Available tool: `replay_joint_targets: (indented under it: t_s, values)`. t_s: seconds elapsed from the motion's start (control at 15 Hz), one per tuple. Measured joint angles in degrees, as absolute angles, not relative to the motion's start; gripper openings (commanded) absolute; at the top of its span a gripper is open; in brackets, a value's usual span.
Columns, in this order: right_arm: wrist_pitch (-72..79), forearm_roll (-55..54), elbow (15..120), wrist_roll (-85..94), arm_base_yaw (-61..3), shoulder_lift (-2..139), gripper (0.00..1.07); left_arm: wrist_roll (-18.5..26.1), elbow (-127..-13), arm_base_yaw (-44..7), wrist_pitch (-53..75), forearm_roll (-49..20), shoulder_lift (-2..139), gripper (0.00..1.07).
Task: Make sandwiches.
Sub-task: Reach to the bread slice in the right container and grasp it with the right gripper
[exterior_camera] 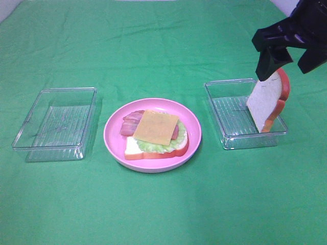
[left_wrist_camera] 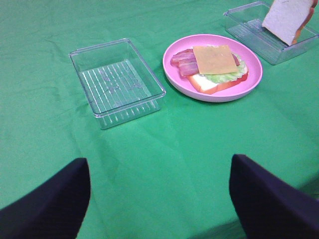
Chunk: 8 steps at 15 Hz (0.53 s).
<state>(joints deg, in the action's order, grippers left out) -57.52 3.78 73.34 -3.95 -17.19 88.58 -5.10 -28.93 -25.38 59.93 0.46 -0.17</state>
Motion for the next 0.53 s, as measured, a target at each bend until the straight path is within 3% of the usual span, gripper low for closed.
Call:
replay_joint_targets:
  t_s: [0.2,0.53]
  values:
    - [-61.5,1.7,82.8,-1.9,-10.2,96.6,0.7,-5.1,-28.9,-25.4,59.9,0.5,-0.3,0.74]
    - [-62.6,-10.1,88.9,6.6,-1.5,104.4,0.7,-5.1,-28.9,-25.4,59.9,0.7,-0.3,0.74]
